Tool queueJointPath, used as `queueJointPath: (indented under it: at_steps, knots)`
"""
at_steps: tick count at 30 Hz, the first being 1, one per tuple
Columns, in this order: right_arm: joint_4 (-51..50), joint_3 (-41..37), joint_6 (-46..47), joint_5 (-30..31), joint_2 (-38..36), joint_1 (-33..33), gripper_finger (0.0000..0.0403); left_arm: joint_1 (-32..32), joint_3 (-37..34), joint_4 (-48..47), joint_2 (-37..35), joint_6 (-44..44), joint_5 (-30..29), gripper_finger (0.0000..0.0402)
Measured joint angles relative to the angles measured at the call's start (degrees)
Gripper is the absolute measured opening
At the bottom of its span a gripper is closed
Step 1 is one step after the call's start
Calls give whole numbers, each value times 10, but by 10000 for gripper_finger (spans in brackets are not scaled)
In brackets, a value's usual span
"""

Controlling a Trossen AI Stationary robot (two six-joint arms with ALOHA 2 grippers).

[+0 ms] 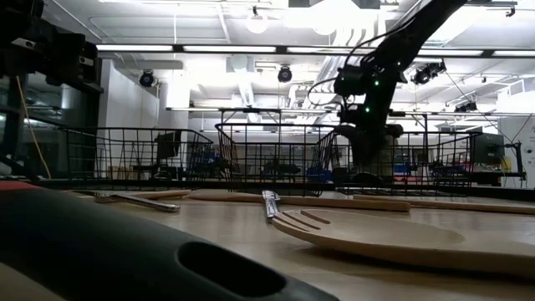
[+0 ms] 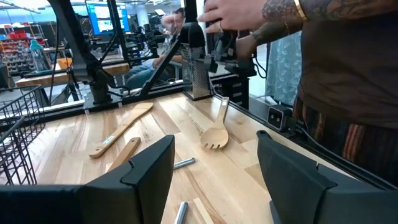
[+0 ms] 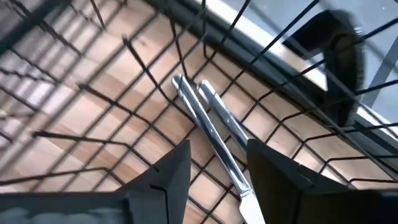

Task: Pick & Place Kitchen Items
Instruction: Put the brown serving spoon into the middle wire basket

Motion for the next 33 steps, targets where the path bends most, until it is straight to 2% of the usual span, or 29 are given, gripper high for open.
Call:
queueJointPath:
  at_steps: [7,14,23,29,33]
  knots:
    - [4,0,54,-23,-46,10,147,0,0,0,0,0,0,227]
    - [4,0,68,-30,-91,39,146,0,0,0,0,0,0,227]
    - [-5,0,58,-32,-143,100,146,0,0,0,0,0,0,227]
    - [-33,0,58,-72,-167,148,146,0,0,0,0,0,0,227]
    - [-74,0,58,-74,-176,185,146,0,0,0,0,0,0,227]
